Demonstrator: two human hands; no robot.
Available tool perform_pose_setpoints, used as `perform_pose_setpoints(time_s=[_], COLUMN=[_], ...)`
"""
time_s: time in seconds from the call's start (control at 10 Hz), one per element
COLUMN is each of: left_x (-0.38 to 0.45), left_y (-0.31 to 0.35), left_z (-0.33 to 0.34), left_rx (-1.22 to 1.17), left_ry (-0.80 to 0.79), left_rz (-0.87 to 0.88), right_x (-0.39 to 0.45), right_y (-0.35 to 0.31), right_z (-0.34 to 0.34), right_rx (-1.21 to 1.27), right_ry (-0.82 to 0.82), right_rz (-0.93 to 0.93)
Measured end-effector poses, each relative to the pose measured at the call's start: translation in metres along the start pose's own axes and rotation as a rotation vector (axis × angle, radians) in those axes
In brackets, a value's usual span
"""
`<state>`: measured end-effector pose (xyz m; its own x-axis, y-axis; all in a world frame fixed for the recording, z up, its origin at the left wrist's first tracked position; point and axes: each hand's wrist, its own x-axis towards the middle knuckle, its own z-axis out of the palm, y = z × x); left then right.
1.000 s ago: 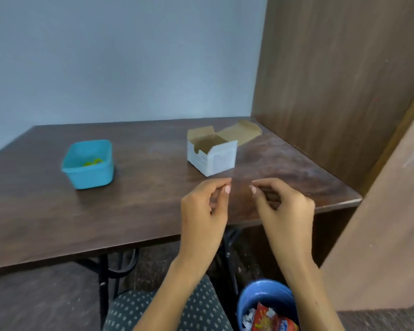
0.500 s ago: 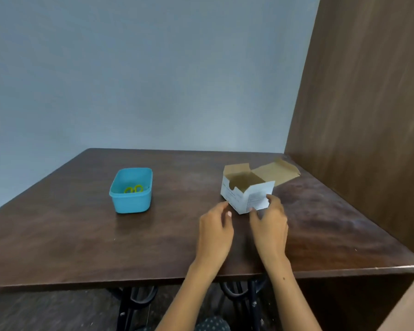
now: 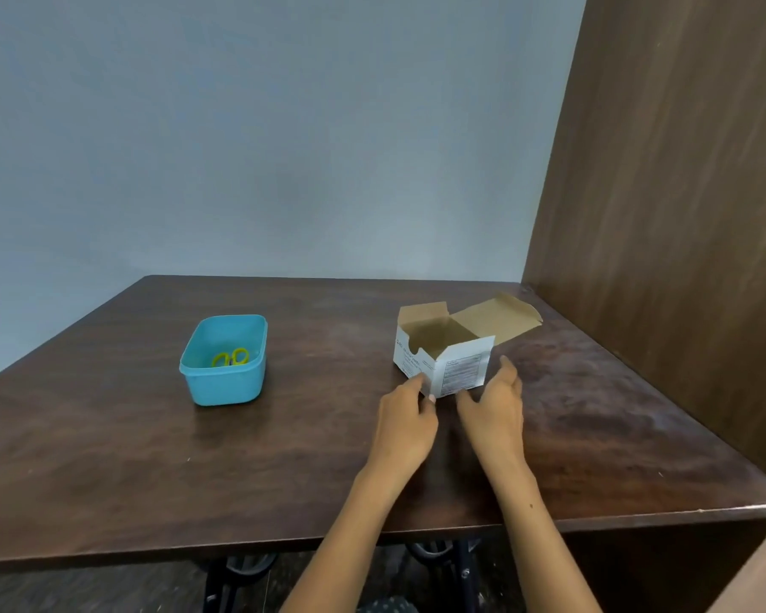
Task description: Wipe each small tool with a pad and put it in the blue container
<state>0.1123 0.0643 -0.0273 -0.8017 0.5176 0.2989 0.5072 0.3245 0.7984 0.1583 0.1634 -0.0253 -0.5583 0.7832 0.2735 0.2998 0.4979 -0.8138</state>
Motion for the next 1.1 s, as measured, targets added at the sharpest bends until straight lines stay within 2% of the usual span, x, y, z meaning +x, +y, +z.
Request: perform_pose_setpoints(time_s=[0.1, 0.2, 0.5, 0.7, 0.8, 0.9, 1.0, 1.1], left_x=[0.001, 0.003, 0.006, 0.001, -0.011, -0.023, -0.038, -0.044], left_y=[0.001, 0.003, -0.006, -0.004, -0.001, -0.005, -0.012, -0.018], left_z=[0.001, 0.003, -0.007, -0.014, -0.022, -0.034, -0.048, -0.068], left_rx=[0.002, 0.004, 0.049, 0.038, 0.067, 0.153, 0.268, 0.409], left_ry=[-0.016, -0.007, 0.083, 0.08, 0.111, 0.184, 0.255, 0.402], left_rz=[0.005, 0.015, 0.006, -0.009, 0.016, 0.054, 0.141, 0.275], right_x=[0.014, 0.017, -0.012, -0.021, -0.036, -0.052, -0.064, -0.064], right_y=[-0.003, -0.005, -0.002, -0.005, -0.005, -0.008, -0.014, -0.024], right_z=[-0.001, -0.002, 0.008, 0.009, 0.006, 0.009, 0.014, 0.02], right_rx=[0.068, 0.094, 0.02, -0.027, -0.098, -0.096, -0.056, -0.069], right_ry=[-0.102, -0.118, -0.113, -0.094, -0.038, 0.022, 0.075, 0.159], right_rz=[0.108, 0.156, 0.003, -0.045, -0.104, -0.271, -0.437, -0.566])
